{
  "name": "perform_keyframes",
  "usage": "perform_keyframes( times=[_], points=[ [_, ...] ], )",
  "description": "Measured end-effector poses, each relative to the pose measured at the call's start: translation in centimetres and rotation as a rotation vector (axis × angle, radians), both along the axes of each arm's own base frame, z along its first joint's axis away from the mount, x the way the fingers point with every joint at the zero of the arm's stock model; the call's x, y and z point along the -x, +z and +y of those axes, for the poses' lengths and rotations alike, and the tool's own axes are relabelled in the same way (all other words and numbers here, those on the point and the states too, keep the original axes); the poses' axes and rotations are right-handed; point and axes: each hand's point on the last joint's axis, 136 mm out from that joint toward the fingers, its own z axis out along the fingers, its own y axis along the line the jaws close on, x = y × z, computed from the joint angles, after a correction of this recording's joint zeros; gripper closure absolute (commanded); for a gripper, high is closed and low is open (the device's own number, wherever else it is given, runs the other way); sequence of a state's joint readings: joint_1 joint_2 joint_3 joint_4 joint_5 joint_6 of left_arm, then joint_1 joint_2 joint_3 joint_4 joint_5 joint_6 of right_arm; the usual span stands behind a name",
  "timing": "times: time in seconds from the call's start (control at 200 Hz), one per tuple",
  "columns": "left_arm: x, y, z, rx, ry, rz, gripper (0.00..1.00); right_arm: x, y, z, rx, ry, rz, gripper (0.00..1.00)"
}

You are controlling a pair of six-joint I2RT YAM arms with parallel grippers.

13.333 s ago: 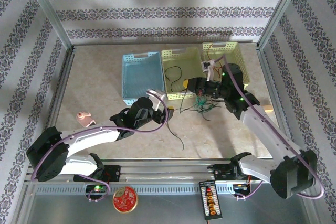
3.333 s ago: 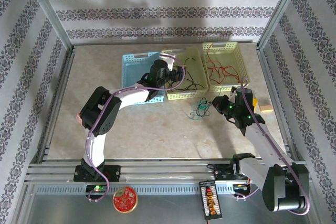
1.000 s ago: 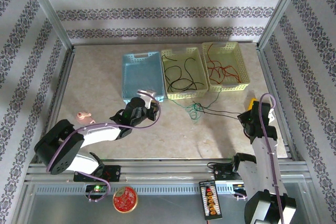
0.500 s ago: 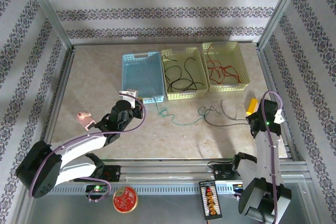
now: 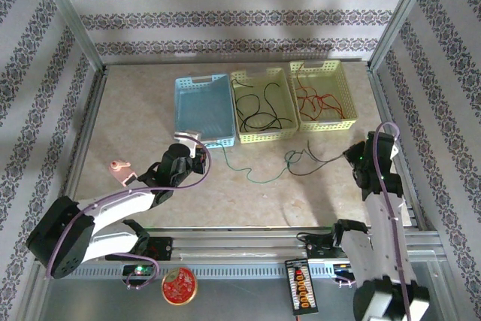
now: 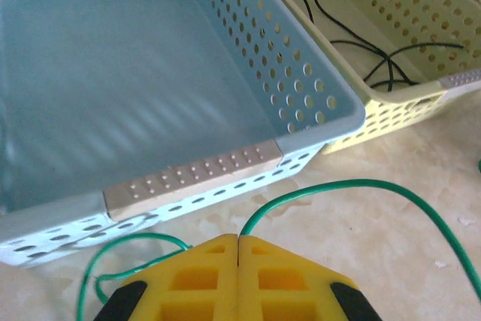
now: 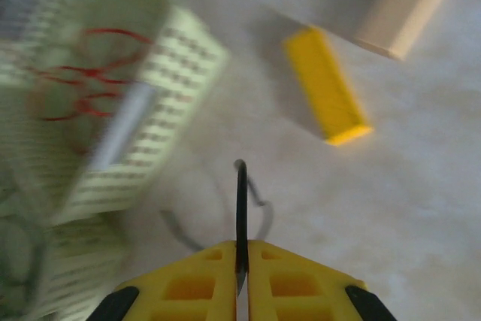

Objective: Untangle the cables

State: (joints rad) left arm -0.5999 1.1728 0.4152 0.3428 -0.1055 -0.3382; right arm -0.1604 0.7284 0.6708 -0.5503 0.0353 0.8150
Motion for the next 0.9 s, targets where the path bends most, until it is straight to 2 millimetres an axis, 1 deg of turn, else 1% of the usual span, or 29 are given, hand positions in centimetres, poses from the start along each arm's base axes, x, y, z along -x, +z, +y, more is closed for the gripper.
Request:
perform_keyframes(
  times=[0.025,0.08,0.15,0.235,0.295,0.38,0.58,0.695,0.825,0.87,0.9],
  points=[
    [0.0,-0.2,-0.1,-0.002,-0.002,0.005,1.00,-0.3,1.4,0.5,0.009,0.020,-0.039,0.89],
    [-0.1,-0.4,-0.3,-0.004,-0.007,0.014,1.00,-1.0,5.3,1.6,0.032,0.062,-0.139,0.89],
    [-0.3,-0.5,-0.5,-0.005,-0.010,0.019,1.00,-1.4,9.7,2.4,0.058,0.097,-0.243,0.88],
    [-0.4,-0.5,-0.6,-0.004,-0.011,0.018,1.00,-1.5,13.6,2.8,0.091,0.119,-0.330,0.88],
    [-0.5,-0.5,-0.6,-0.004,-0.012,0.018,1.00,-1.5,15.4,3.0,0.109,0.132,-0.365,0.87],
    [-0.5,-0.4,-0.7,-0.002,-0.013,0.019,1.00,-1.7,16.7,3.2,0.129,0.151,-0.386,0.87],
    [-0.6,-0.5,-0.6,-0.006,-0.006,0.020,1.00,-3.2,18.0,4.6,0.140,0.232,-0.405,0.87],
    [-0.8,-0.5,-0.1,-0.017,0.020,0.013,1.00,-3.9,18.9,4.7,0.158,0.240,-0.423,0.87],
    [-0.8,-0.5,0.0,-0.021,0.028,0.011,1.00,-4.0,20.7,4.7,0.174,0.243,-0.474,0.87],
    [-0.8,-0.5,0.0,-0.021,0.027,0.011,1.00,-4.2,21.2,4.9,0.171,0.252,-0.486,0.86],
    [-0.8,-0.5,0.0,-0.021,0.026,0.011,1.00,-4.4,21.2,5.1,0.165,0.261,-0.486,0.82]
  ],
)
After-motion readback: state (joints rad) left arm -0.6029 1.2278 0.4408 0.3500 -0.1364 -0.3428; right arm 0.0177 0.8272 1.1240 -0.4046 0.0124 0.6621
